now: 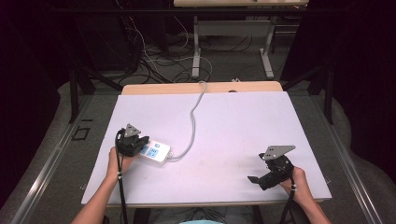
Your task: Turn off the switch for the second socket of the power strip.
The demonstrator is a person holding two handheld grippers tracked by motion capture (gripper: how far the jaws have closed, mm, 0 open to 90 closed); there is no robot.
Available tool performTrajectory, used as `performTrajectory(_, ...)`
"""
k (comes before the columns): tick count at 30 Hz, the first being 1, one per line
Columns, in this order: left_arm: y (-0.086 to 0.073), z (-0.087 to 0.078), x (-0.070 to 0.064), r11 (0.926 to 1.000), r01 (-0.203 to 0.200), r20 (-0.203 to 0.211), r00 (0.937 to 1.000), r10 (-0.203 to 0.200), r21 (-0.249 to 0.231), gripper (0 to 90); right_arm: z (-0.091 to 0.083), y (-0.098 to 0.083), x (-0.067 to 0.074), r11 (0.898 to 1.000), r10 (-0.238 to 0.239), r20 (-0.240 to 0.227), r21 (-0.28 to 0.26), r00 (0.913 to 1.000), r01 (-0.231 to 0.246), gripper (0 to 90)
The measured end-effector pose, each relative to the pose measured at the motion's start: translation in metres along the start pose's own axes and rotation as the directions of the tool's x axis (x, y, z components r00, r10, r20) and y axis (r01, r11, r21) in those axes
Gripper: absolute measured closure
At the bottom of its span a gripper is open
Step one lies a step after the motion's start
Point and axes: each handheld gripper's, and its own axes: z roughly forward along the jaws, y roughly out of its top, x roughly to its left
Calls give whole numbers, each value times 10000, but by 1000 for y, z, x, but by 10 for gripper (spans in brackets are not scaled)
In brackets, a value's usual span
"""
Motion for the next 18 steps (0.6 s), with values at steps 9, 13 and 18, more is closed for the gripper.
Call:
performTrajectory(9,0,0,0,10000,24,-17,10000,-24,-6,900,0,0,0,10000,9,5,11,10000,-9,27)
performTrajectory(13,0,0,0,10000,27,-15,10000,-27,-3,900,0,0,0,10000,5,-4,1,10000,-5,27)
performTrajectory(18,0,0,0,10000,18,-26,10000,-18,19,900,0,0,0,10000,7,16,8,10000,-7,27)
